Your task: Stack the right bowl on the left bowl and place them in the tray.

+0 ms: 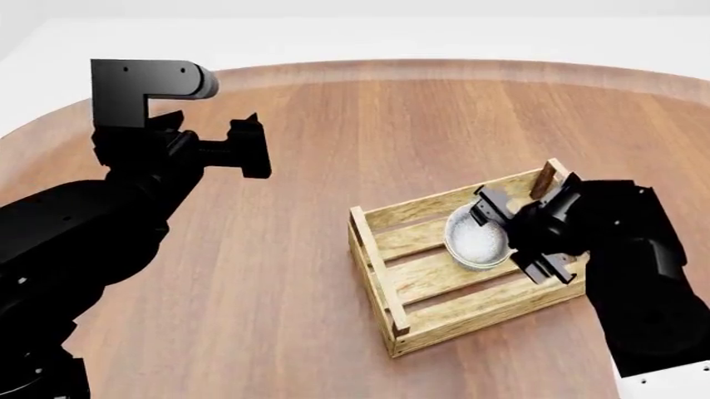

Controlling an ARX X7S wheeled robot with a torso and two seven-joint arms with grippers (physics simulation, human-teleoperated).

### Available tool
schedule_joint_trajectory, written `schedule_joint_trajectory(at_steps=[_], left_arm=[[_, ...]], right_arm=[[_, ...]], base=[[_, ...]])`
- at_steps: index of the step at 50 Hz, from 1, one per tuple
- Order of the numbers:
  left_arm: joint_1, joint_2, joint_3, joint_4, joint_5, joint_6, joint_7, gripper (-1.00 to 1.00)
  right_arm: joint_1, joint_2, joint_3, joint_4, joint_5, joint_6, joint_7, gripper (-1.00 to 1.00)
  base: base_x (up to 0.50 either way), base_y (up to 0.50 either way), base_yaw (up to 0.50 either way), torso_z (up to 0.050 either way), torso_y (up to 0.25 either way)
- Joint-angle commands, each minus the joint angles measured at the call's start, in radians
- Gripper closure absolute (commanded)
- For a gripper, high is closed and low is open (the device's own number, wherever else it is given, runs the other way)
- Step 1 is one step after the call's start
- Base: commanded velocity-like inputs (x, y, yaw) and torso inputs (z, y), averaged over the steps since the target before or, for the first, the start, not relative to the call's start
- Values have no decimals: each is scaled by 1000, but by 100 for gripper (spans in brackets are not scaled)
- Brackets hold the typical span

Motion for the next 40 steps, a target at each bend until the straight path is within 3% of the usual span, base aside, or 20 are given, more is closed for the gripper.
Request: schedule_joint_trajectory(at_steps=[1, 9, 14, 21, 25, 28, 31, 32, 36, 37, 40], left_arm=[[1, -1, -1, -1, -7, 3, -1, -100], [5, -4, 1, -4, -8, 8, -2, -100], [4, -3, 2, -4, -11, 9, -3, -100], [2, -6, -3, 4, -22, 1, -9, -100], [-1, -5, -5, 9, -29, -4, -13, -100], [0, -5, -7, 13, -33, -3, -15, -100], [9, -5, -2, 14, -29, 2, -15, -100], [9, -5, -4, 15, -31, 2, -16, -100], [16, -5, -7, 18, -34, 6, -18, -100], [18, -4, -7, 18, -35, 8, -17, -100], [23, 0, -7, 27, -39, 9, -22, -100]], right_arm=[[21, -5, -24, 0, 5, -37, -30, -100], [97, -31, -196, 0, -50, -400, -94, -100], [156, -45, -279, -1, -63, -527, -102, -100], [221, -71, -340, -1, -48, -541, -129, -100], [271, -84, -336, -7, -9, -476, -250, -100], [67, -230, -351, -453, 40, -63, -346, -100], [-140, -237, -449, -903, 319, 363, -302, -100], [-171, -228, -480, -1053, 339, 405, -311, -100], [-357, -204, -554, -1641, 392, 446, -334, -100], [-479, -165, -654, -1744, 348, 296, -361, -100], [-605, -123, -750, -1847, 282, 141, -354, -100]], base=[[0, 0, 0, 0, 0], [0, 0, 0, 0, 0], [0, 0, 0, 0, 0], [0, 0, 0, 0, 0], [0, 0, 0, 0, 0], [0, 0, 0, 0, 0], [0, 0, 0, 0, 0], [0, 0, 0, 0, 0], [0, 0, 0, 0, 0], [0, 0, 0, 0, 0], [0, 0, 0, 0, 0]])
